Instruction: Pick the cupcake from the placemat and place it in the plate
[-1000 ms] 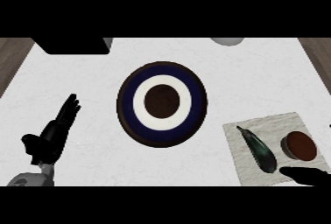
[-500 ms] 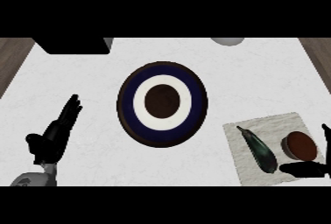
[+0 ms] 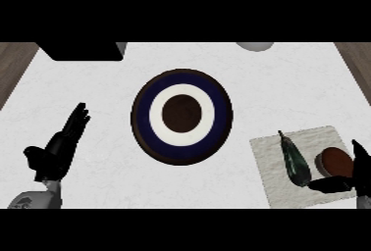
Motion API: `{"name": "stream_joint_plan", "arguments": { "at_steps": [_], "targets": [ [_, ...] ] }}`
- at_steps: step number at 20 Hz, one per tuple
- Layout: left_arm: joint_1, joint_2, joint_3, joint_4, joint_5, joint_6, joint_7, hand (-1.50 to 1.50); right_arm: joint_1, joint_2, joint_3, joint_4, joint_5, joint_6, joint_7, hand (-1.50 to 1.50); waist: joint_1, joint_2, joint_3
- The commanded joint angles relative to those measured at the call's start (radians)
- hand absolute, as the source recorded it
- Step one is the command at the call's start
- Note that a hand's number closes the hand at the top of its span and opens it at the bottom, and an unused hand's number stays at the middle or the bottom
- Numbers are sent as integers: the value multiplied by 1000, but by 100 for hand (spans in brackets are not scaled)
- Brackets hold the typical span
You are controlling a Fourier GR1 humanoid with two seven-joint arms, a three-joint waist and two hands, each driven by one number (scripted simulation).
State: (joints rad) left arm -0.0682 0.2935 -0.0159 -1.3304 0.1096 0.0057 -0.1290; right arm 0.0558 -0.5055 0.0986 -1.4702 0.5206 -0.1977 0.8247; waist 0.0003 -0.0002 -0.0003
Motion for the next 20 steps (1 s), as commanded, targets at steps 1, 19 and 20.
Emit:
{"name": "stream_joint_plan", "arguments": {
  "at_steps": [1, 19, 20],
  "targets": [
    [27, -4, 19, -19, -20, -23, -1, 0, 31, 60, -10, 67, 72, -32, -57, -150, 0, 0, 0],
    [-30, -27, 47, 8, -41, -54, -1, 0, -154, 63, 44, 296, 12, 154, -754, 150, 34, 9, 7],
    [-21, -47, 20, 7, -56, -52, -10, 0, -166, 41, 49, 283, -10, 188, -840, 150, 37, 10, 9]
  ]
}}
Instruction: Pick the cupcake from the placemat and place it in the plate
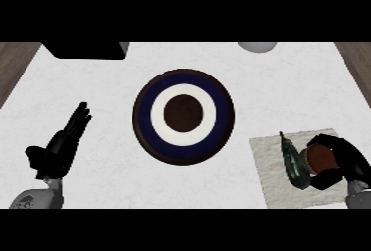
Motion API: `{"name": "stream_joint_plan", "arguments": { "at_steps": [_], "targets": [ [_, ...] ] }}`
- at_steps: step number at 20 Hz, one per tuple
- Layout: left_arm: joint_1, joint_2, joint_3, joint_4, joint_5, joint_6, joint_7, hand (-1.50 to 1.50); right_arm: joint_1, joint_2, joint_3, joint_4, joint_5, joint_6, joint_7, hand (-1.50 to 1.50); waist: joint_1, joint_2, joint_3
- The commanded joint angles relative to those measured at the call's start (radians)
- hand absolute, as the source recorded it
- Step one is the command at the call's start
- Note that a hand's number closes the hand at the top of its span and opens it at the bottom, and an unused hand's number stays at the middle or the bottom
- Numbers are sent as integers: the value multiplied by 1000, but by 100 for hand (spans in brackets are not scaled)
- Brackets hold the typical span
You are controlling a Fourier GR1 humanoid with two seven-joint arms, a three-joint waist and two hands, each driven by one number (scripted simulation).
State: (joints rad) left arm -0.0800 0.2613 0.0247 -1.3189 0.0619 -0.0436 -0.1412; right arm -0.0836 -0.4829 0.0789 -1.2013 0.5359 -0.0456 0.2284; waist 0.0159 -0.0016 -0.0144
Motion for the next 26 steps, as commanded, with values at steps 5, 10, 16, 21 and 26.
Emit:
{"name": "stream_joint_plan", "arguments": {
  "at_steps": [5, 10, 16, 21, 26],
  "targets": [
    [20, -40, -31, -43, -12, 21, 22, 0, -85, 8, 8, 162, 27, -147, -522, 150, 16, 7, 20],
    [3, -34, -21, -22, -41, 42, 33, 0, -103, 11, -55, 215, -47, -135, -727, 150, -9, 3, 16],
    [50, -6, 35, -13, 2, -9, -6, 0, 11, -33, -113, -95, -128, -85, -714, 150, -24, -2, 13],
    [24, -7, 36, 6, -16, -9, 4, 0, -9, 8, -168, -178, -148, -158, -715, 150, -19, 0, 14],
    [30, -30, 30, -26, -21, -12, 30, 0, 60, 57, -136, -425, -133, -127, -590, 150, -19, 0, 14]
  ]
}}
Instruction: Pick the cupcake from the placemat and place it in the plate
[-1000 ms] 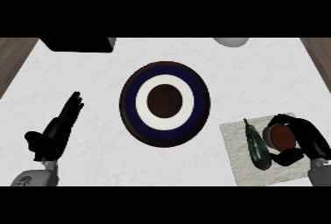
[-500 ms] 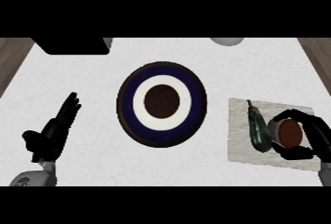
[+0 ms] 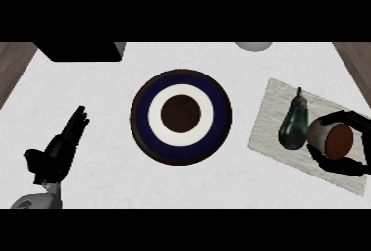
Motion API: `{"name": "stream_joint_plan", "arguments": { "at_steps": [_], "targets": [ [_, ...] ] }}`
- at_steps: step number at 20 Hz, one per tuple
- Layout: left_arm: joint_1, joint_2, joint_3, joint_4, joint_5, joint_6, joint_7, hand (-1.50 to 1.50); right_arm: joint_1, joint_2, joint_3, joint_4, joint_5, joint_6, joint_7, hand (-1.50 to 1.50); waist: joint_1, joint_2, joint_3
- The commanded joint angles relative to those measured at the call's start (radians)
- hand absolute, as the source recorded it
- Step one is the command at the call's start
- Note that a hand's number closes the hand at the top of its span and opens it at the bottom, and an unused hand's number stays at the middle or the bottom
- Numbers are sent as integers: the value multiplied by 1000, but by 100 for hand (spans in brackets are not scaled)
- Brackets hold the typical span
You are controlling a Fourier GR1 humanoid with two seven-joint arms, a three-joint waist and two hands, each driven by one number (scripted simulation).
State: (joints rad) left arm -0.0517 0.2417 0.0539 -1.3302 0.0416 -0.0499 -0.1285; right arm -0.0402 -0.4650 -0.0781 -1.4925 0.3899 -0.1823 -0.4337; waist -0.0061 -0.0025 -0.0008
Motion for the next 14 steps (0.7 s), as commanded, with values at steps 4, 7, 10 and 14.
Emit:
{"name": "stream_joint_plan", "arguments": {
  "at_steps": [4, 7, 10, 14],
  "targets": [
    [48, -34, -17, -67, -45, 24, 1, 0, -2, 38, 14, -232, 1, 91, 166, 150, 5, 1, 1],
    [-23, -2, 20, 24, -20, -16, -26, 0, -138, 105, 134, -197, 117, 58, 275, 150, 11, 3, 0],
    [4, -29, 5, -54, -35, 11, 22, 0, -192, 133, 138, -156, 114, 100, 282, 150, 12, 2, 1],
    [17, -4, 27, -20, -29, -27, -19, 0, -244, 204, 229, -183, 176, 123, 379, 150, 11, 2, 1]
  ]
}}
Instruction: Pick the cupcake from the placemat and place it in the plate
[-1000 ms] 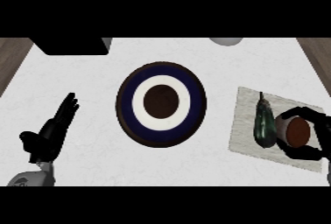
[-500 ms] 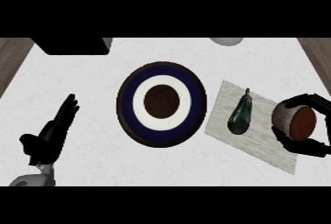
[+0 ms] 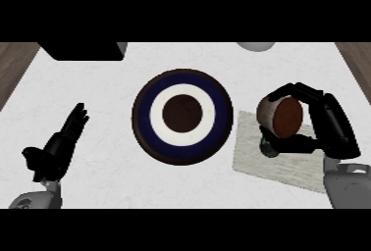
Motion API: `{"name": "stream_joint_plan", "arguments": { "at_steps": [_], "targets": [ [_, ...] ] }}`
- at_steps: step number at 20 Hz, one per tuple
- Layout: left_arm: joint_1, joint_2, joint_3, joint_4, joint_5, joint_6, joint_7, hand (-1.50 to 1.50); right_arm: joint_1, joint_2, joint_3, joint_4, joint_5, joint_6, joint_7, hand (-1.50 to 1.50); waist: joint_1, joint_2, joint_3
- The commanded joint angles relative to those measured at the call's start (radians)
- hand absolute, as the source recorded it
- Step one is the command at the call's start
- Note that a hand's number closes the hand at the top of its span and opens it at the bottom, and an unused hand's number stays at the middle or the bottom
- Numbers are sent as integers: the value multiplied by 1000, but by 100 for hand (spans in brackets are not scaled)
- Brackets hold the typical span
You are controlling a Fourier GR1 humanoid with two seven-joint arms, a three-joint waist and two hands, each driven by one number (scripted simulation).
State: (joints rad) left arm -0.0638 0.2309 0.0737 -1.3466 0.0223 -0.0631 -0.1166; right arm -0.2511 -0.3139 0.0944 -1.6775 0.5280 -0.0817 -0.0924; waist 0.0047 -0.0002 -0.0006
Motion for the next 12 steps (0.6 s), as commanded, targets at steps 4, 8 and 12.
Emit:
{"name": "stream_joint_plan", "arguments": {
  "at_steps": [4, 8, 12],
  "targets": [
    [-64, -9, 21, 81, -12, -6, -29, 0, -160, 133, 85, 90, 60, 38, 94, 150, -1, 1, 0],
    [25, -16, 3, -69, -6, -13, 45, 0, -182, 236, 152, 184, 158, -38, 90, 150, 2, 0, 1],
    [30, -34, -10, -76, -26, 10, 41, 0, -358, 310, 160, 433, 190, -127, 115, 150, 14, 2, 1]
  ]
}}
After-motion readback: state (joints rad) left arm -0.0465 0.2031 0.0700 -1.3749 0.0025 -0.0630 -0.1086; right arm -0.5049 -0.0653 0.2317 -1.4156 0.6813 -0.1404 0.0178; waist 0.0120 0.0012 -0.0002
